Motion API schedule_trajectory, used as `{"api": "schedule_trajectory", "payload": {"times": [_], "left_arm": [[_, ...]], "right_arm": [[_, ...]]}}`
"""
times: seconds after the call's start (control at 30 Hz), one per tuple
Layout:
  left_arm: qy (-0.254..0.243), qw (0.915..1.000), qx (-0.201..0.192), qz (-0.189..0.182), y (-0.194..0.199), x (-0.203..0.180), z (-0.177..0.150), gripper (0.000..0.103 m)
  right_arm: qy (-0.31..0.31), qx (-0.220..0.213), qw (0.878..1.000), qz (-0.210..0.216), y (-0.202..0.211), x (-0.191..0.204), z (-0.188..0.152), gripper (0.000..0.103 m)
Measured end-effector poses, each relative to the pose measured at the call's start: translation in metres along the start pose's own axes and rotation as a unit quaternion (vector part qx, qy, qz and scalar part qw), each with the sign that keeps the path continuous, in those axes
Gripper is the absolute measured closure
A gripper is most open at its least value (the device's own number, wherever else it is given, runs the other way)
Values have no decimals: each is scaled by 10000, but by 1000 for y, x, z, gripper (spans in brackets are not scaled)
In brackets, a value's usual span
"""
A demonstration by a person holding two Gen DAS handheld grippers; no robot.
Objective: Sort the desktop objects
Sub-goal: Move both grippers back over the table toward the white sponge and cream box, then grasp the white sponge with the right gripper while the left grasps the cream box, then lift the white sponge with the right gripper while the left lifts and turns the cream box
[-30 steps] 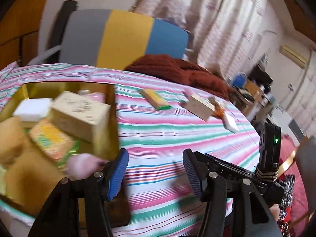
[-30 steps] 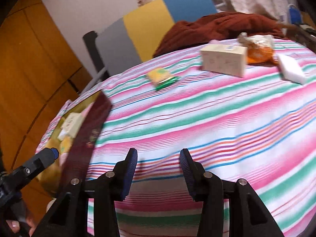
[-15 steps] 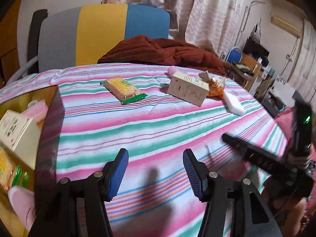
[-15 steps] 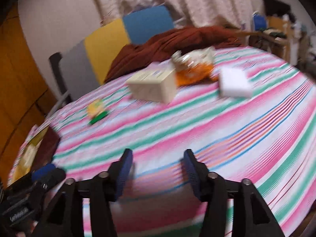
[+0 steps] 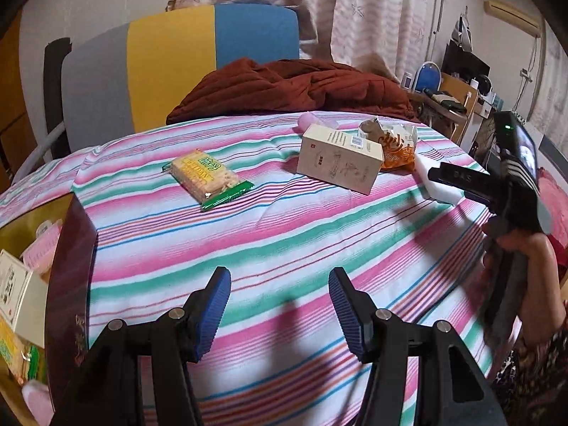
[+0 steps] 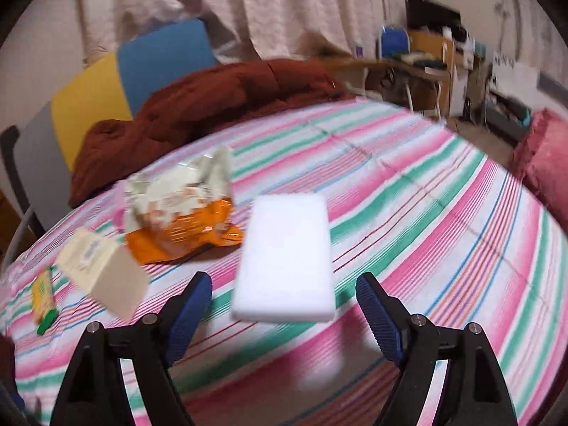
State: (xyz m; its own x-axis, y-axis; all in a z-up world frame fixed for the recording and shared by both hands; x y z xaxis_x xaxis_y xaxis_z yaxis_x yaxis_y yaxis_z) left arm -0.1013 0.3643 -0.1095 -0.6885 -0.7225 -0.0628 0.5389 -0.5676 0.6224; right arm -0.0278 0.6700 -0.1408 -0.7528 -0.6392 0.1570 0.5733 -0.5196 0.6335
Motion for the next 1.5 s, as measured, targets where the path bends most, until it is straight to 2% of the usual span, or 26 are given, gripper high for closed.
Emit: {"api": "schedule_trajectory", "payload": {"times": [0.1, 0.17, 0.23, 0.53, 0.6, 0.73, 0.83, 0.93, 1.07, 1.13, 1.3, 1.5], "left_arm": [[-3, 10000, 32, -6, -8, -4, 4, 44], [9, 10000, 17, -47, -14, -9, 12, 44], [20, 10000, 2, -89, -20, -14, 19, 44], [71, 9996, -67, -274, -47, -38, 53, 44], [76, 9994, -93, -315, -53, -43, 61, 39], [218, 9979, -190, -576, -71, -59, 99, 39], [174, 9983, -304, -459, -93, -67, 130, 36], [-124, 9996, -154, -177, -124, -72, 141, 36], [-422, 9983, 401, -30, -163, -76, 132, 36], [-703, 9969, 334, 107, -163, -74, 126, 36], [-1118, 9934, 206, 137, -147, -74, 105, 32], [-936, 9956, -9, 66, -110, -62, 81, 32]], "right_arm": [[-15, 210, 9997, 76, -16, -1, 0, 23], [93, 189, 9997, 88, -17, 2, 2, 36], [150, 164, 9997, 126, -15, 4, 1, 41], [180, 158, 9988, 429, -8, 11, -8, 42], [200, 154, 9988, 415, -9, 11, -9, 42], [238, 147, 9989, 387, -9, 12, -10, 42], [228, 139, 9989, 398, -10, 12, -10, 41], [259, 142, 9988, 383, -11, 13, -11, 41], [345, 150, 9988, 326, -12, 15, -12, 39], [336, 146, 9988, 337, -12, 15, -12, 39], [315, 131, 9988, 357, -11, 15, -12, 39], [308, 129, 9987, 377, -8, 15, -11, 39]]}}
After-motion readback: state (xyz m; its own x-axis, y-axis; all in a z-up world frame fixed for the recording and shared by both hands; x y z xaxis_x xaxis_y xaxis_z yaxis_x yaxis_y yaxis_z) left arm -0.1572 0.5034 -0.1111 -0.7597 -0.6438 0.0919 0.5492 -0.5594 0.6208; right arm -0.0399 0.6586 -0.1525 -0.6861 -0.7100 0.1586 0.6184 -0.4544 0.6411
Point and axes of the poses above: each gripper's, at about its wrist camera, not at the fingertips, and y roughly against the way its jaws point, x to its left, z to its top, the point moved 9 cm from there along -y, roughly the way its jaws point, and after that the axes turned 8 degrees about -x, right-handed, at the moved point
